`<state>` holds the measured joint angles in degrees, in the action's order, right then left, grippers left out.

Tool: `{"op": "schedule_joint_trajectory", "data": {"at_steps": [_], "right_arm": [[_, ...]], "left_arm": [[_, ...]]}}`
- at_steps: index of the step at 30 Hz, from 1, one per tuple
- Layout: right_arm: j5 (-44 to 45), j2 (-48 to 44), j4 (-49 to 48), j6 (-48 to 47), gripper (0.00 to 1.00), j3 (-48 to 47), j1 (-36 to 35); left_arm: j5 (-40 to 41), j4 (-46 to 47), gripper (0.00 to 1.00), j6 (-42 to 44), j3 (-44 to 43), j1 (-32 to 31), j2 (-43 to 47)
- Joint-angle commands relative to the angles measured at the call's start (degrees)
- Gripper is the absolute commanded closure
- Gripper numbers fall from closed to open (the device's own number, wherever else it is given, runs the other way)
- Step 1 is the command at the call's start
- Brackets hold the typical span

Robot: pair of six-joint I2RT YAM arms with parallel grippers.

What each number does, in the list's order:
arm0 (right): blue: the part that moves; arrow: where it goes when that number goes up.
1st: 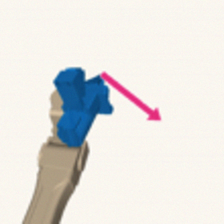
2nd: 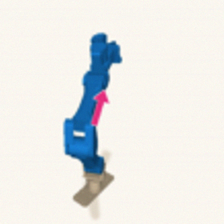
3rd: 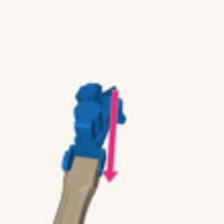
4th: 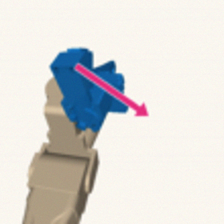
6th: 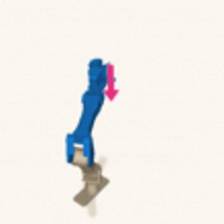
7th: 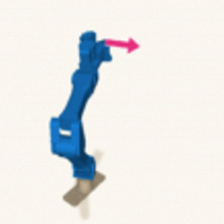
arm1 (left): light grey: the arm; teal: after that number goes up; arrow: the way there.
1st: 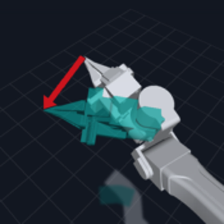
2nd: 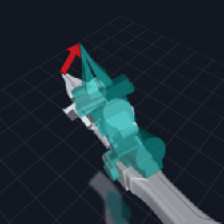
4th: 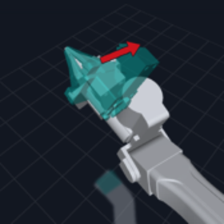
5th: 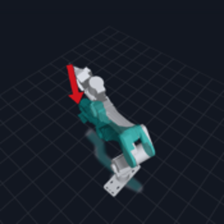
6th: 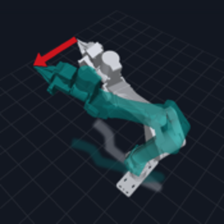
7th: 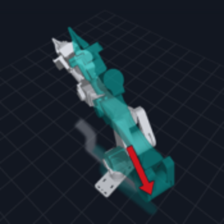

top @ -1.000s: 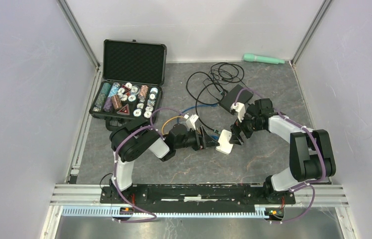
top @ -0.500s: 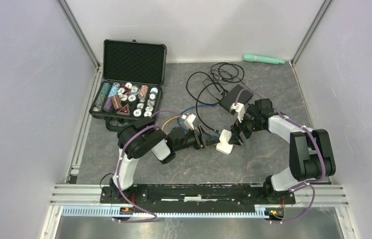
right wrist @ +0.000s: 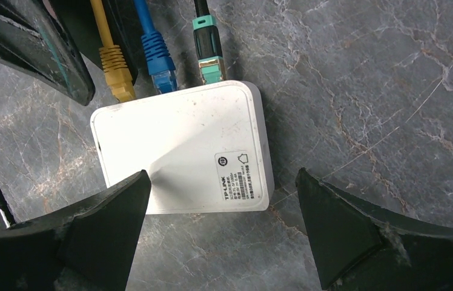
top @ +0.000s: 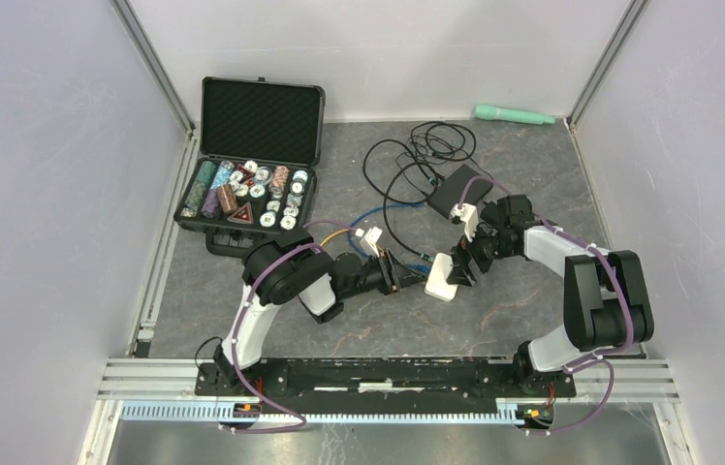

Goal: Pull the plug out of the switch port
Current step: Pull the connector from the switch port.

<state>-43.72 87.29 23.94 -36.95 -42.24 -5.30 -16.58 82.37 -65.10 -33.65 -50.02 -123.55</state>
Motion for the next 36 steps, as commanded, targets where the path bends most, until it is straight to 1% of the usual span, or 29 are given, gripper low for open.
{"op": "schedule_joint_trajectory", "data": {"at_steps": [1,5,7,14,17,21,27,33,36], "right_arm": [[-1.23,1.04,0.38,-2.12,0.02,0.31,0.82],[-1.18,1.32,0.41,-2.34,0.02,0.39,1.35],[-1.10,1.36,0.40,-2.34,0.02,0.45,1.56],[-1.10,1.93,0.41,-2.25,0.02,0.47,1.59],[-1.10,1.95,0.41,-2.25,0.02,0.49,1.71],[-1.06,1.96,0.58,-2.44,0.02,0.47,1.77],[-1.01,2.42,1.00,-3.04,0.02,0.42,2.21],[-1.24,2.84,1.37,-3.48,0.02,0.34,2.47],[-1.24,2.98,1.46,-3.70,0.02,0.29,2.52]], "left_arm": [[1.32,-5.94,0.56,0.24,0.80,-0.63,-2.65],[1.61,-6.75,0.63,0.06,0.15,-0.61,-2.75],[1.93,-7.92,0.64,0.02,-0.30,-0.59,-2.67],[1.96,-9.55,0.57,0.24,-1.81,-0.61,-3.02],[1.45,-10.53,0.52,0.49,-2.51,-0.61,-3.15],[1.33,-10.48,0.60,-0.04,-2.64,-0.61,-3.71],[1.55,-11.27,0.64,-0.37,-2.02,-0.34,-3.32],[1.15,-11.21,0.74,-1.10,-2.14,-0.25,-3.72],[0.91,-10.92,0.75,-1.32,-2.03,-0.05,-3.88]]}}
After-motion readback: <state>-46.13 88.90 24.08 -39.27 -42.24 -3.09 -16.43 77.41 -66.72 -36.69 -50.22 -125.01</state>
